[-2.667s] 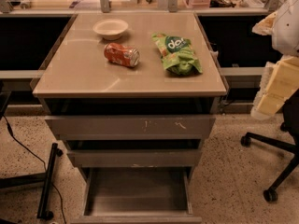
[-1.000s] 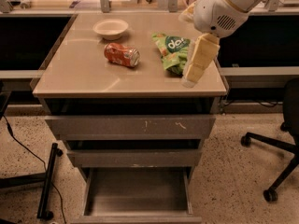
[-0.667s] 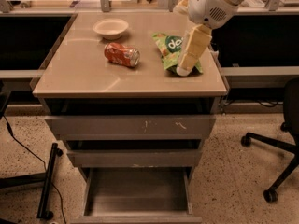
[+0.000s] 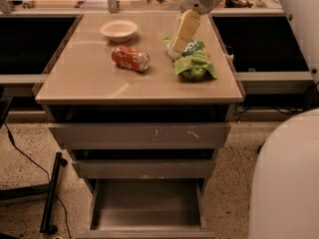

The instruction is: Place coke can into bottom drawer

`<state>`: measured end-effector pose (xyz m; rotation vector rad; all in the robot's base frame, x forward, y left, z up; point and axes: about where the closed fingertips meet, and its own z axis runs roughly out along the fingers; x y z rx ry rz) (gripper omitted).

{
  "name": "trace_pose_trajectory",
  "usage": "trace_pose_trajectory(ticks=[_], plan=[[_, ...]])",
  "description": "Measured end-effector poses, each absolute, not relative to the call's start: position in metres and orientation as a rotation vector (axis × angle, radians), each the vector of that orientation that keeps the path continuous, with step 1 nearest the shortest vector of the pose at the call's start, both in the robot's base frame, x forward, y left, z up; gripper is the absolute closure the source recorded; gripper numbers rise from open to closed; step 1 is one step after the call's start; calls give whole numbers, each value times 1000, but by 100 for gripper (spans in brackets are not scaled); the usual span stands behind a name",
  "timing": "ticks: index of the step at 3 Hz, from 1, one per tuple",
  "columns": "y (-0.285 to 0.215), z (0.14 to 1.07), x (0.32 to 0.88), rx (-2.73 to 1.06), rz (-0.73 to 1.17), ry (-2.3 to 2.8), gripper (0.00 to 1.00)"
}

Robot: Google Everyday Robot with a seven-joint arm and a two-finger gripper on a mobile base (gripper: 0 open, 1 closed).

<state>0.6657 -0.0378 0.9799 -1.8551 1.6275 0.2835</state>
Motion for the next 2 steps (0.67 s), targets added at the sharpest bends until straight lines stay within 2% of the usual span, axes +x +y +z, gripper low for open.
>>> trace_pose_trajectory(ticks=[2], plan=[[-36,973,679,-1828,288,1652,0]])
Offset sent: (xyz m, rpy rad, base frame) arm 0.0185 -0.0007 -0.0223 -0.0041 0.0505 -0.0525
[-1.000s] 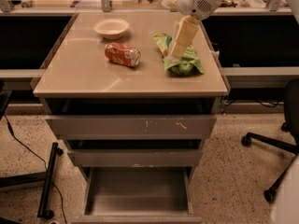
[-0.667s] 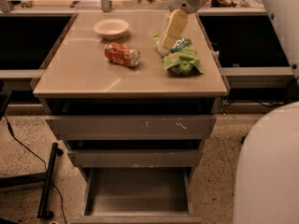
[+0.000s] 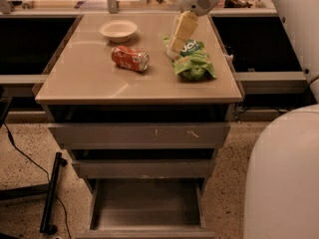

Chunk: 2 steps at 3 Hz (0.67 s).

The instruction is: Place coke can into bottom drawer

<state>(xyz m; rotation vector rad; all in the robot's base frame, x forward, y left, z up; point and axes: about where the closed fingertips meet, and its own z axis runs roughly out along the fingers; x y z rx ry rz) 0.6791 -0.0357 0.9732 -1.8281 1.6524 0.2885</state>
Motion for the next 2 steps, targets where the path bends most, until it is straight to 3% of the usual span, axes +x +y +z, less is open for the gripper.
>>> trace_pose_trajectory(ticks=[2], plan=[[24,936,721,-1883,393,1588,0]])
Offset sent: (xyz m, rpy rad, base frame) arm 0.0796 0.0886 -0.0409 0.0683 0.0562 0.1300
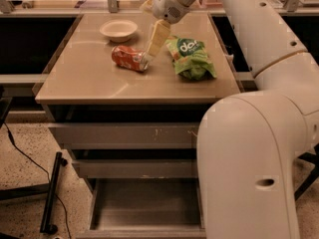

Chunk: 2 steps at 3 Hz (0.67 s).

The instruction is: Place coke can into bottom drawer

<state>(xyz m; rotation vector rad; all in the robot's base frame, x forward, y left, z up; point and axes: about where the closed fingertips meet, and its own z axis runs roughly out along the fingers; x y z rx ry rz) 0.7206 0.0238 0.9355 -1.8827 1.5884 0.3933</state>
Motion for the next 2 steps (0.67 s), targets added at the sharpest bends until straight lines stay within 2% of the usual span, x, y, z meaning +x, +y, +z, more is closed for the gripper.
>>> trace_pose_trajectory(ticks=[2], plan=[[54,897,749,-1863,479,1611,0]])
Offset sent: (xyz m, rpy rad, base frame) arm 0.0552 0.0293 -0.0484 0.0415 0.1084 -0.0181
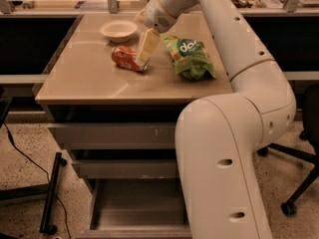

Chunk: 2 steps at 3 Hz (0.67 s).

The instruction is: Place coke can into bottom drawer

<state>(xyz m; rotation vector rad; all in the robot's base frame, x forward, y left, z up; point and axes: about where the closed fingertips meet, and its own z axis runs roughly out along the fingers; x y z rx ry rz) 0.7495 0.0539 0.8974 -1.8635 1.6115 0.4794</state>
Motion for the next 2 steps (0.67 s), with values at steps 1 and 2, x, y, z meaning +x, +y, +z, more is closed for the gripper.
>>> trace_pose_trajectory(ticks=[1,2], plan=[[64,876,758,-1860,513,1649,0],[78,855,761,-1879,537,1692,0]])
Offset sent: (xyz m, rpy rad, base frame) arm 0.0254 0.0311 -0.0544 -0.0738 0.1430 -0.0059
